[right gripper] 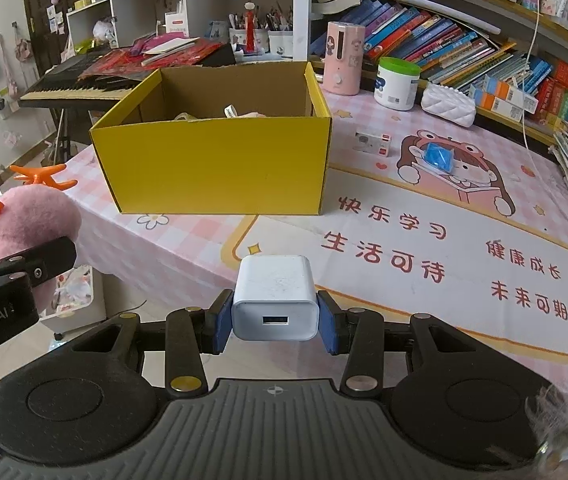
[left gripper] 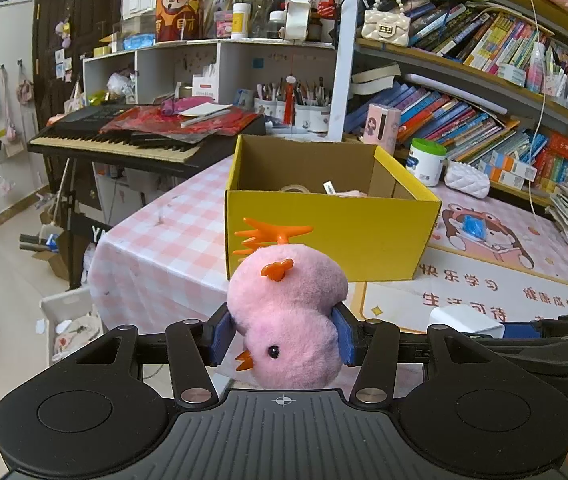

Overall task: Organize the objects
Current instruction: 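Carry the plush chick and charger over the yellow box with both tools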

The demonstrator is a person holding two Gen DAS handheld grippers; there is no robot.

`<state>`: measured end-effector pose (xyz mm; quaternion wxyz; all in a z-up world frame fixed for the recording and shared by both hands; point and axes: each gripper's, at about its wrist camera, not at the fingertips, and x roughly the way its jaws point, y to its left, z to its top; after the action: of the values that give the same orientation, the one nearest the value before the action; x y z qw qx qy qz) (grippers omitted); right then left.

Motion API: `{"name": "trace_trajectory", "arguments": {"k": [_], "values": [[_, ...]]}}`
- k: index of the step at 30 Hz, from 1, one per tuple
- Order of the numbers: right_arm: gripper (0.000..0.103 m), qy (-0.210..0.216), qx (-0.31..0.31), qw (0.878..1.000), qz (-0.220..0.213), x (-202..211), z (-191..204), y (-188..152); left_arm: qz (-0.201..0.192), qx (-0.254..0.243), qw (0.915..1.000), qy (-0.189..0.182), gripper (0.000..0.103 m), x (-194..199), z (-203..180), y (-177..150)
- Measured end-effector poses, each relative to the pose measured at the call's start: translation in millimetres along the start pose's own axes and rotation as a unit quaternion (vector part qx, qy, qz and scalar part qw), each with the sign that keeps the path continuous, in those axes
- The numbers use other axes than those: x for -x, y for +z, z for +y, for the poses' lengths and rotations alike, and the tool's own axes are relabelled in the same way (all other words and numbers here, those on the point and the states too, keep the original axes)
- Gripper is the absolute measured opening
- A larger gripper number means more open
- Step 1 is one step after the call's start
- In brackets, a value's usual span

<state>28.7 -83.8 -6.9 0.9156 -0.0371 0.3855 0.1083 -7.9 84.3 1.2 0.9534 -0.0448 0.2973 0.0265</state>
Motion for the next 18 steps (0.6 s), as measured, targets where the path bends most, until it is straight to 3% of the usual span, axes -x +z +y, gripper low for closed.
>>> {"name": "trace_trajectory", "arguments": {"k": [9,18], "values": [[0.04,0.017,-0.004,1.0,-0.016,-18,-11,31,-0.016,-0.001,0.9998,0.009,0.049,-22,-8,28],[0.04,0.038,-0.001,0.995,-0.095,-36,-29,97,-0.051,0.008,0.9986,0.012,0.049,-60,-13,72]]}}
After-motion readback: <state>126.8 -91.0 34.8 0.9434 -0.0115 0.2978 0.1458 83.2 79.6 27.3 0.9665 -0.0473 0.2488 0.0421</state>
